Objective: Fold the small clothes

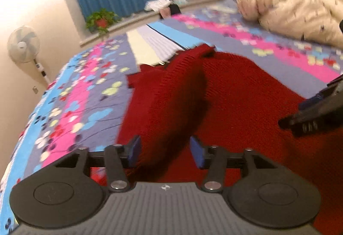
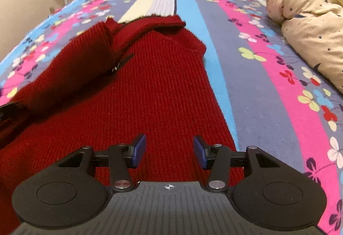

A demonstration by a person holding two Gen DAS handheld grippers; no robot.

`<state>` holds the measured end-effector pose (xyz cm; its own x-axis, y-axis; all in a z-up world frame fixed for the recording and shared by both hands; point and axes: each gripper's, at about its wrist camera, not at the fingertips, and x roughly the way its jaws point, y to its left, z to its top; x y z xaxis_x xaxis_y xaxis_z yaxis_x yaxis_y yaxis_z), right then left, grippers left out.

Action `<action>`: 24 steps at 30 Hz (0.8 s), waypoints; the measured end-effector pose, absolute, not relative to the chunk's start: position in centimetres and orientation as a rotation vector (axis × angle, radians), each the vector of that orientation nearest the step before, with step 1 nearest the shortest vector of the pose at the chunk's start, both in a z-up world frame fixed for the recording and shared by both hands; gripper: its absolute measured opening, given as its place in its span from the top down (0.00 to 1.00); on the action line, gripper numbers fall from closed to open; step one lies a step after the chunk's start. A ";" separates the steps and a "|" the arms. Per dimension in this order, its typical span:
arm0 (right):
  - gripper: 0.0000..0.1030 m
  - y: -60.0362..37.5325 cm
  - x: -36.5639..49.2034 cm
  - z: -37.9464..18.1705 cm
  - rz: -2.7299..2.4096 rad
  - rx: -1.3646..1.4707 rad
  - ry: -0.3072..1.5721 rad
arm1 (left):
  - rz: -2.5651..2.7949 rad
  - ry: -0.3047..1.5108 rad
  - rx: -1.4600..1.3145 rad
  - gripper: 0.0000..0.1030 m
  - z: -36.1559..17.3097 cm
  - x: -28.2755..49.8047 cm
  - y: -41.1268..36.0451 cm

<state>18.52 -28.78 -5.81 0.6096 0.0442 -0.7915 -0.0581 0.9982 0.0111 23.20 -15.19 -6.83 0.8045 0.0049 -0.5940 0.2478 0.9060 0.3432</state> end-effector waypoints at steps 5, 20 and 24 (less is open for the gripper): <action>0.50 -28.9 19.9 -7.5 0.067 -0.045 0.992 | -0.097 0.609 0.665 0.43 -10.0 27.3 -18.0; 0.51 -27.7 21.1 -4.8 0.099 -0.138 0.882 | 0.285 0.552 0.197 0.65 -4.2 33.5 5.9; 0.51 -26.5 21.0 -6.2 0.146 -0.199 0.942 | -0.025 0.582 0.103 0.31 -6.2 34.9 1.4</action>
